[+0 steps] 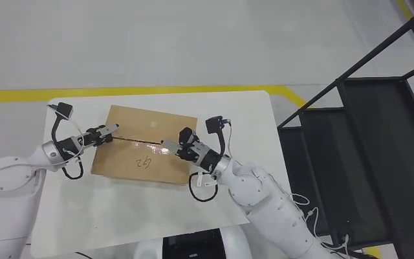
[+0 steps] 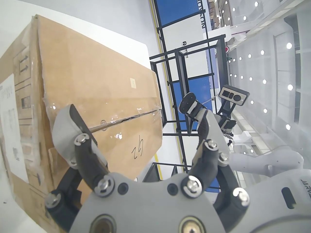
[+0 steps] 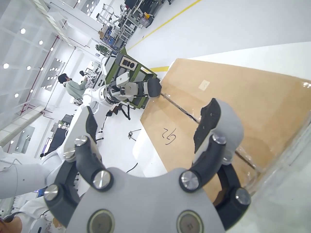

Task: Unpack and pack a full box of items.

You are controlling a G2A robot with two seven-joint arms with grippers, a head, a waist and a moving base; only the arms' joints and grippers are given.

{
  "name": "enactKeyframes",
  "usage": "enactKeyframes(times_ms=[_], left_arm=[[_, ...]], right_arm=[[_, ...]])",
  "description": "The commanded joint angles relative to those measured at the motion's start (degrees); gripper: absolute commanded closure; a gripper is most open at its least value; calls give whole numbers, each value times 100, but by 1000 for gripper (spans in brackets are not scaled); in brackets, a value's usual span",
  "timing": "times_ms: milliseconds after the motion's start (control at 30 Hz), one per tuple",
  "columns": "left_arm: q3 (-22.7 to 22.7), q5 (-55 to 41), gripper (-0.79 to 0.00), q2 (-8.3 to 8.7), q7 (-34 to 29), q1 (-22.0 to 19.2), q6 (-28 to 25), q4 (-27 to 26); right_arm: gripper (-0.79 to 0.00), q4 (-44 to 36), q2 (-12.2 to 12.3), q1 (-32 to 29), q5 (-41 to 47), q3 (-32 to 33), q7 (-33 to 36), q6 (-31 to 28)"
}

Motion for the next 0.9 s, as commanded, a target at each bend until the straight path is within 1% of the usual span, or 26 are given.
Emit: enactKeyframes(times_ms=[0,100,200,233,333,433,500,567,633,733,800,867], left_arm=[[3,0,-785,0,-3,-2,0,4],[3,0,-785,0,-3,-2,0,4],[3,0,-785,0,-3,-2,0,4],[3,0,-785,0,-3,-2,0,4],[3,0,-785,0,-3,-2,0,4],[3,0,-785,0,-3,-2,0,4],[3,0,-785,0,-3,-2,0,4],[3,0,-785,0,-3,-2,0,4],[3,0,-785,0,-3,-2,0,4],[3,0,-785,0,-3,-2,0,4],[3,0,-785,0,-3,-2,0,4],[3,0,-785,0,-3,-2,0,4]], right_arm=[[-785,-133,46,-158,-123,182,74,27],[-785,-384,144,-480,-440,519,378,41],[-785,-699,273,-848,-996,869,1049,-29],[-785,-785,316,-978,-1128,975,1312,-131],[-785,-985,420,-1391,-1019,1361,1701,-578],[-785,-1123,531,-1800,-893,1781,2236,-1035],[-785,-1208,599,-2045,-882,2115,2536,-1180],[-785,-1253,664,-2249,-1158,2465,2793,-1216],[-785,-1369,729,-2344,-1698,2644,3044,-1524],[-785,-1263,793,-2378,-2187,2700,3139,-2080],[-785,-1065,825,-2308,-2364,2700,3235,-2291],[-785,-920,849,-2186,-2364,2699,3255,-2447]])
